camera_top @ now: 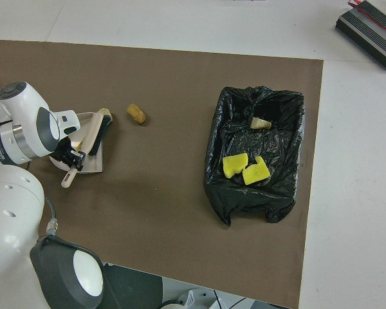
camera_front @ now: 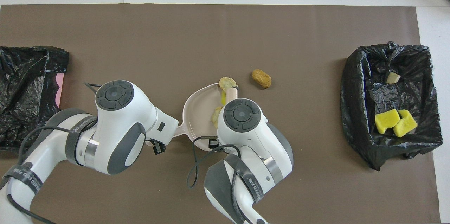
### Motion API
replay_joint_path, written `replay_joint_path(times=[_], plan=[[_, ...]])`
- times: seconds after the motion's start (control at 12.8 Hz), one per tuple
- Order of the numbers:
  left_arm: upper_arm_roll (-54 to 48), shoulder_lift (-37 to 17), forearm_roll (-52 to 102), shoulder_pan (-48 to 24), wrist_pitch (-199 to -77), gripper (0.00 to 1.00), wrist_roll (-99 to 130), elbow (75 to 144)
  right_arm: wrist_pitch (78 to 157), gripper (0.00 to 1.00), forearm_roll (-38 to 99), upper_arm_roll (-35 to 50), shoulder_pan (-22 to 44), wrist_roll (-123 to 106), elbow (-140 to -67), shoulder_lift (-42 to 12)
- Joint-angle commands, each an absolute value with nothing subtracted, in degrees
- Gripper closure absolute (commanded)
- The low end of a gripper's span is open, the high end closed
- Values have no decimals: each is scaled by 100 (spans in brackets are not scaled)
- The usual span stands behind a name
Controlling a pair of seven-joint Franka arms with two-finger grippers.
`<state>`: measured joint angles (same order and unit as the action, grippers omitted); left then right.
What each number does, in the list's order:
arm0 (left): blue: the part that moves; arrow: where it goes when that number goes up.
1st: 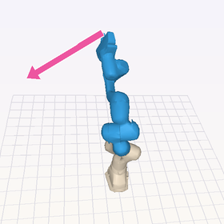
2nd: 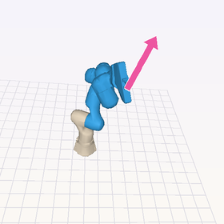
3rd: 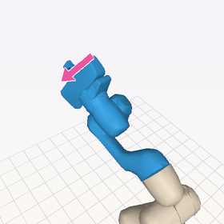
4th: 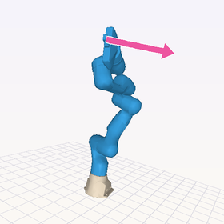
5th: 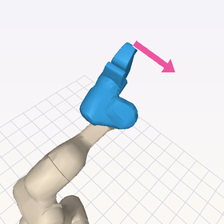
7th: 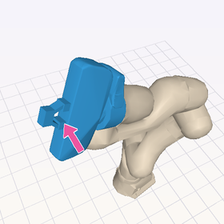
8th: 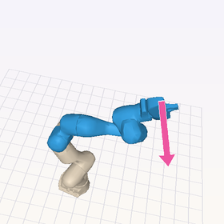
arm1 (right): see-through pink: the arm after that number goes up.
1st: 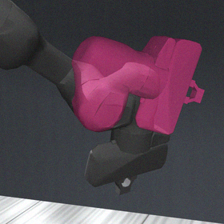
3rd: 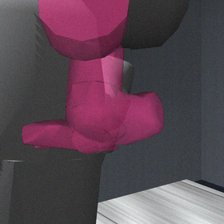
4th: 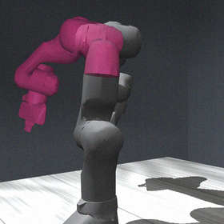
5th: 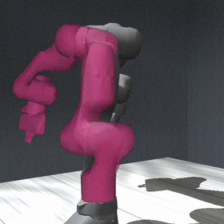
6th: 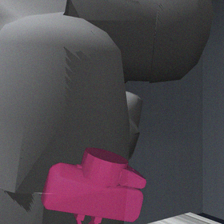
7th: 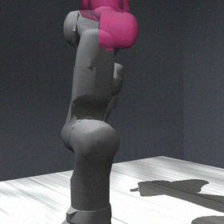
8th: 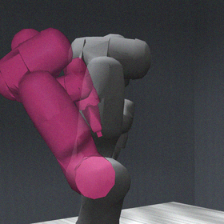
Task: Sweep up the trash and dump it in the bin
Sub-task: 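Sweep the foam chunks into the dustpan with the right gripper's brush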
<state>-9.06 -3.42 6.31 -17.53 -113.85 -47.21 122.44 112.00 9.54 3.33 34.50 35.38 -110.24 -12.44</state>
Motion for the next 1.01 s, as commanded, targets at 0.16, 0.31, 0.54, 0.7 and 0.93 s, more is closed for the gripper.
replay_joint_path(times=[0.16, 0.31, 0.54, 0.7, 0.93], plan=[[-861, -185, 694, -1775, -11558, 100, -4562, 12419, 9917, 100, 968, 299, 2682, 2392, -10479, -984], [-861, -176, 694, -1775, -11558, 100, -4457, 12428, 9782, 100, 294, 308, 2505, 2364, -10336, -1002], [-861, -176, 694, -1775, -11558, 100, -4280, 12428, 9949, 100, -157, 299, 2041, 1492, -10336, -1081], [-861, -176, 694, -1767, -11558, 100, -4237, 12428, 10106, 100, -578, 299, 1742, 557, -10327, -1151], [-861, -150, 694, -1767, -11558, 100, -4052, 12489, 10379, 100, -1053, 316, 1521, -16, -10231, -1571]])
